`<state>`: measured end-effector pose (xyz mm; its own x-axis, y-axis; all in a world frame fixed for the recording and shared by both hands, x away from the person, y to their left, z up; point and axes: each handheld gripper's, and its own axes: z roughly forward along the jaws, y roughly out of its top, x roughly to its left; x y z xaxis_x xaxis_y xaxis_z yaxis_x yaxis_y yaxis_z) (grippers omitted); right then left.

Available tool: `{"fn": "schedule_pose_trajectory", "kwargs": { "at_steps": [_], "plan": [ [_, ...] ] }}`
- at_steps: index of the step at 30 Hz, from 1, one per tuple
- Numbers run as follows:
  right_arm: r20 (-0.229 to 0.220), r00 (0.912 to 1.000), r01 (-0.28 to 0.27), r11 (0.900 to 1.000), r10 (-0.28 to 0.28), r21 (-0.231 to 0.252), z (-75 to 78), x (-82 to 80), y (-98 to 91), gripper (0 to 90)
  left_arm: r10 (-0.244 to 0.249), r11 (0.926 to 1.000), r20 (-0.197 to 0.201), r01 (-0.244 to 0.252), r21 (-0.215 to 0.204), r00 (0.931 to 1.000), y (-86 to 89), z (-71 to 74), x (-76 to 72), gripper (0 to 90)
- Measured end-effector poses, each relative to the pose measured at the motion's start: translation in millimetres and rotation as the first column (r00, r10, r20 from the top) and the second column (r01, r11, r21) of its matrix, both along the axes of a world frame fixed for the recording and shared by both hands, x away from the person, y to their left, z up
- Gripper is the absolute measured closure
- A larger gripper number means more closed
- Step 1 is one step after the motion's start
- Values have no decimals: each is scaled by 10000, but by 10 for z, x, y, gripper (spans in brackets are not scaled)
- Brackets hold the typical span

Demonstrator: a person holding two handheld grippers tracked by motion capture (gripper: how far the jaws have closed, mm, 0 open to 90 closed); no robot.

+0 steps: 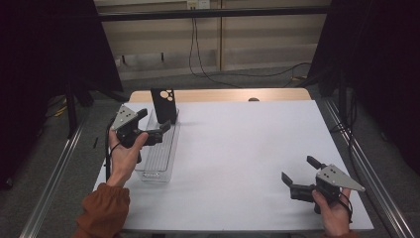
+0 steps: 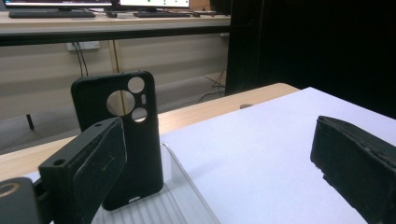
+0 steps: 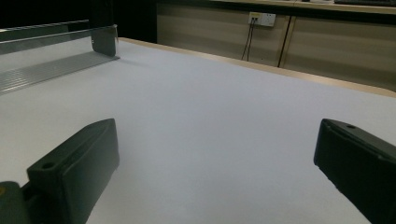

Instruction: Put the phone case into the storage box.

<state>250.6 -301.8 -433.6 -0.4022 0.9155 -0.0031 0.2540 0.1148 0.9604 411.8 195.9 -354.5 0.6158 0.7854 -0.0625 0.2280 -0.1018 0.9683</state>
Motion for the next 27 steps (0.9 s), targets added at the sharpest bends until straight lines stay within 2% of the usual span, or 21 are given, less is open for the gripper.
{"fn": "schedule_pose_trajectory", "kwargs": {
  "at_steps": [10, 17, 21, 27],
  "plan": [
    [-23, 10000, 19, 10000, -19, -45, -4, -2, -3, 0, 200, 9998, -95, -201, -90, 9998, 150, -82, -133, 34],
    [-2, 10000, 49, 10000, -49, -84, -1, -8, -7, 0, 298, 9995, 189, -300, 110, 9994, 233, -85, -275, 34],
    [0, 10000, 59, 9999, -59, -99, -1, -13, -8, 0, 359, 9993, 213, -362, 137, 9991, 281, -119, -348, 34],
    [16, 10000, 87, 9999, -87, -84, 0, -19, -9, 0, 667, 9978, 240, -667, -5, 9975, 340, -142, -435, 34]
  ]
}}
